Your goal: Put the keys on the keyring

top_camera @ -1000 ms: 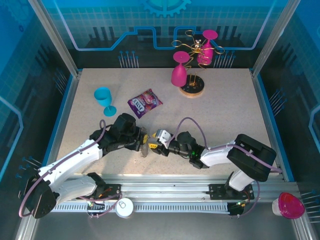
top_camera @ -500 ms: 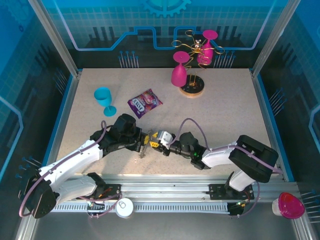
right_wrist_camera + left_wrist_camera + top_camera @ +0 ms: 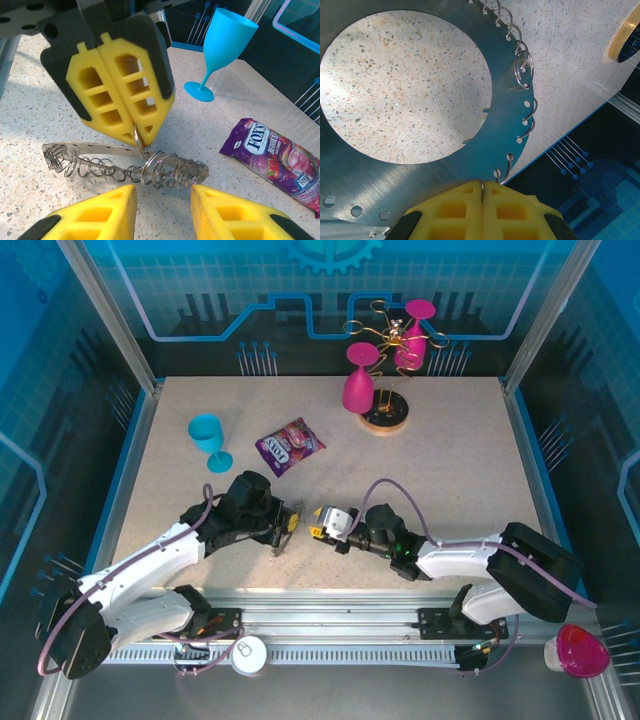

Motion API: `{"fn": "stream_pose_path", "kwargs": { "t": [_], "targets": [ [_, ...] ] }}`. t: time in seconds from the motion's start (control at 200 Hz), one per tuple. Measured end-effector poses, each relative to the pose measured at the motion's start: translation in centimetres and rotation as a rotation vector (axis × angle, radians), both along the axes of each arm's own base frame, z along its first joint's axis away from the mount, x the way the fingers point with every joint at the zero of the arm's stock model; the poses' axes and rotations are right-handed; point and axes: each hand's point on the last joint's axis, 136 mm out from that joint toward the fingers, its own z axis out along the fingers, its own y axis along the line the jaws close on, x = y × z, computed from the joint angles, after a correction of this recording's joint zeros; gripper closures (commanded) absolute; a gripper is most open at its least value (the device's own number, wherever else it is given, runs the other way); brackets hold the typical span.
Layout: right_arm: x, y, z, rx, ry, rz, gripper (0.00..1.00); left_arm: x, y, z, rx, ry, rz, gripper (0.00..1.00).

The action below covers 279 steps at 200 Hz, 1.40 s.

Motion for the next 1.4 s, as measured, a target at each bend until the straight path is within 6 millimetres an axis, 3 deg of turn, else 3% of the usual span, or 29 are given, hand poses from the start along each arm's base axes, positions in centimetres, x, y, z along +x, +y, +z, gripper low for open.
{"fn": "stream_pose_path", "kwargs": {
  "t": [0.26,0.57,0.79,0.915,0.951,1.171,1.396],
  "targets": [
    [0.0,0.9,-2.3,-0.043,0.029,0.009,0.68,0.0,-0.1,0.1,-0.006,-0.004,-0.006,1.00],
    [1.1,1.7,-1.4,-0.006,0.002,-0.017,0.73,0.0,-0.1,0.2,-0.008,-0.006,-0.006,1.00],
    [1.2,2.1,-0.7,0.022,-0.005,-0.016,0.84,0.0,-0.1,0.3,-0.008,-0.009,-0.009,1.00],
    [1.3,2.2,-0.5,0.032,-0.008,-0.020,1.00,-0.1,-0.1,0.4,-0.011,-0.013,-0.009,1.00],
    [1.3,2.2,-0.4,0.034,-0.007,-0.022,1.00,-0.1,0.0,0.3,-0.011,-0.013,-0.009,1.00],
    [1.2,1.9,-0.5,0.026,0.016,-0.016,1.00,-0.7,1.3,-0.4,0.016,-0.053,0.007,0.55],
    [1.5,0.4,0.8,0.013,0.093,-0.005,1.00,0.1,4.9,1.2,0.159,-0.311,0.000,0.34]
  ]
}}
